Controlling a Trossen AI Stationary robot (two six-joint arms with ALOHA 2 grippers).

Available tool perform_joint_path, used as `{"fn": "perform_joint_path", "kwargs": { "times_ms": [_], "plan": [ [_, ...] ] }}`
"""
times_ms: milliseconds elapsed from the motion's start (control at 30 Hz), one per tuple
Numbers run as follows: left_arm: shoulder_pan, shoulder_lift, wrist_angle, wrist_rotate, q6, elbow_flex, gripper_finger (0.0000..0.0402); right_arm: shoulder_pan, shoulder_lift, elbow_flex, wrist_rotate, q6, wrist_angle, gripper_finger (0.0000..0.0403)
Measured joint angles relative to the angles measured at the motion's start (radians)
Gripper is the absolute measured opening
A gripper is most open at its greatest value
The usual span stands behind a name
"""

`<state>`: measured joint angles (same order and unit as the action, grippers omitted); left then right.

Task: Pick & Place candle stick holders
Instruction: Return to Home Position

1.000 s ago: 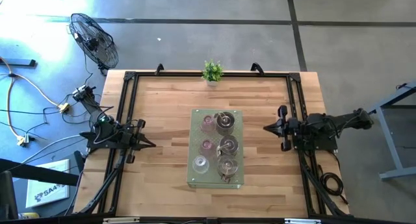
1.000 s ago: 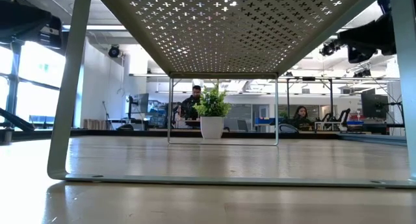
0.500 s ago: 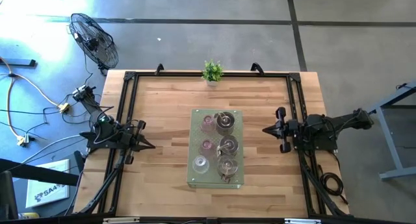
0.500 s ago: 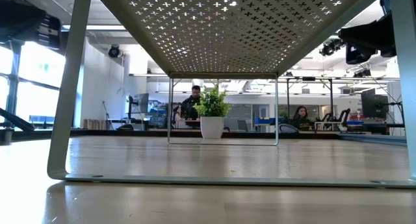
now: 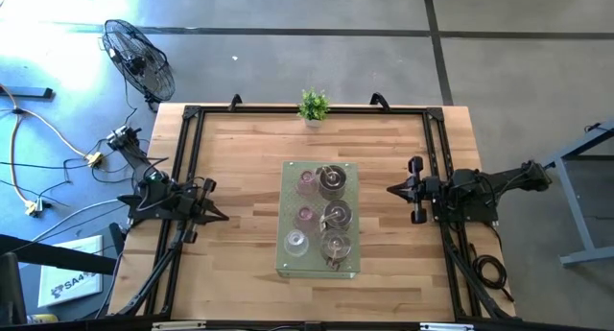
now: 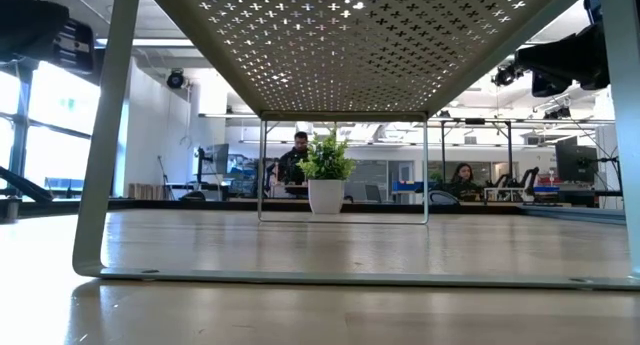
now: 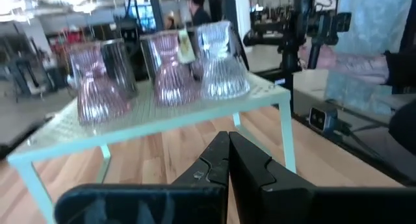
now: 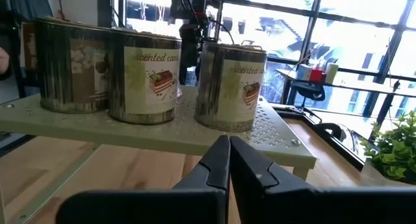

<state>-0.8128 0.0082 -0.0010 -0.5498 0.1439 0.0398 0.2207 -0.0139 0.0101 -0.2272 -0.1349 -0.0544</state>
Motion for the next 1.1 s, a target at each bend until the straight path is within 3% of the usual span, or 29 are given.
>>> {"fn": "perform_joint_path", "kwargs": {
  "times_ms": [500, 700, 1100],
  "plan": [
    [0.276, 0.003, 0.053, 0.215, 0.129, -0.022, 0.0, 0.0, 0.0, 0.0, -0.008, 0.003, -0.014, 0.0004],
    [0.43, 0.003, 0.057, 0.364, 0.062, -0.023, 0.0, 0.0, 0.0, -0.001, -0.007, 0.003, -0.017, 0.0007],
    [0.602, 0.003, 0.027, 0.384, 0.004, -0.024, 0.0, 0.0, 0.0, -0.001, -0.002, 0.003, -0.022, 0.0008]
  ]
}}
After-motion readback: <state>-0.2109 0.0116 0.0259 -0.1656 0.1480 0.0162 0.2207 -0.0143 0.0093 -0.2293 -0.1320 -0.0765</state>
